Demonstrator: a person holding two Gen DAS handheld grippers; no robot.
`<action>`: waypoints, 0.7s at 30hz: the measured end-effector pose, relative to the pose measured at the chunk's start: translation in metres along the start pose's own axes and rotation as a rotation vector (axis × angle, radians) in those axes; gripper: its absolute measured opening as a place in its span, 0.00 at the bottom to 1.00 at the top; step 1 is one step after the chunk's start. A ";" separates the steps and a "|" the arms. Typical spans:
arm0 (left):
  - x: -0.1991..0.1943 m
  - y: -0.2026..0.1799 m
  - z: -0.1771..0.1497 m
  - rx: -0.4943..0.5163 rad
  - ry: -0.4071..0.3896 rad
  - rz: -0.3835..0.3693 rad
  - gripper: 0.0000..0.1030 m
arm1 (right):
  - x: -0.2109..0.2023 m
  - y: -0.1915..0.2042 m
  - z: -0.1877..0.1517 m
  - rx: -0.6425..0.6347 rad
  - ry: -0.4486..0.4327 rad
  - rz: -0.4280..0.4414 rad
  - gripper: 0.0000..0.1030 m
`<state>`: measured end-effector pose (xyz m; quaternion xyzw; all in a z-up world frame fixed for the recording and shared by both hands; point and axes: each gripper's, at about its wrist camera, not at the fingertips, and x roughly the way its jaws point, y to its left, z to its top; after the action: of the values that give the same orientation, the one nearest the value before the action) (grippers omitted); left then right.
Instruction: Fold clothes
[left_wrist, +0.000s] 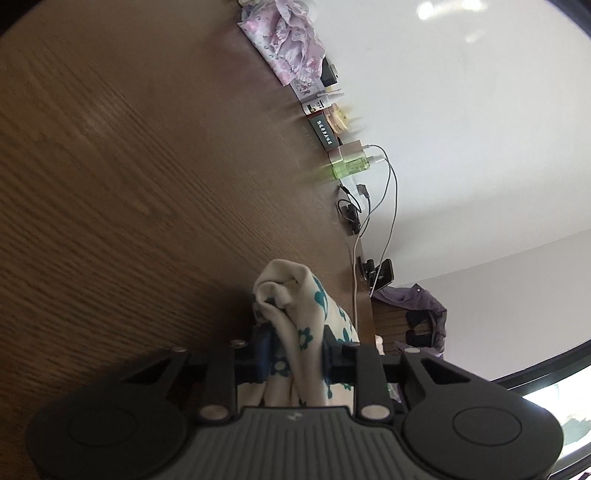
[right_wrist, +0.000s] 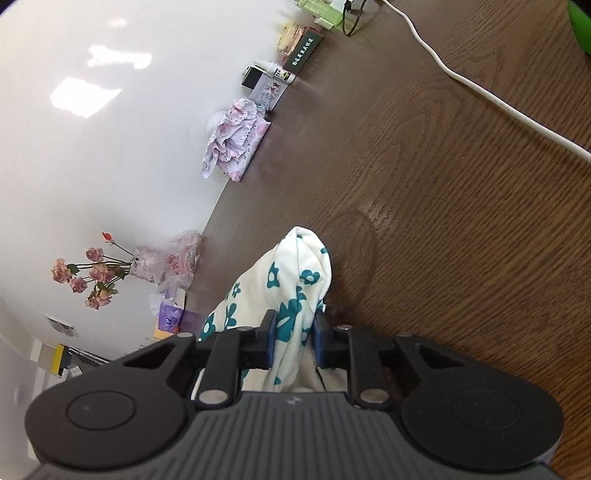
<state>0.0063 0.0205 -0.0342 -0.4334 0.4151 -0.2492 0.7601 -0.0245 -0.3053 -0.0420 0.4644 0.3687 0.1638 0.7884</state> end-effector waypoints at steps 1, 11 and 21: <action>-0.001 -0.001 0.000 0.010 -0.005 0.003 0.24 | 0.000 0.003 0.001 -0.017 0.001 -0.012 0.22; -0.003 0.002 -0.003 -0.051 -0.040 -0.019 0.22 | 0.017 0.123 -0.042 -0.810 -0.083 -0.279 0.19; -0.062 0.000 -0.003 0.087 -0.123 -0.056 0.44 | 0.020 0.134 -0.046 -0.834 -0.099 -0.271 0.16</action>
<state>-0.0291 0.0647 -0.0089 -0.4258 0.3439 -0.2612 0.7951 -0.0339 -0.1961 0.0500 0.0613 0.2905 0.1713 0.9394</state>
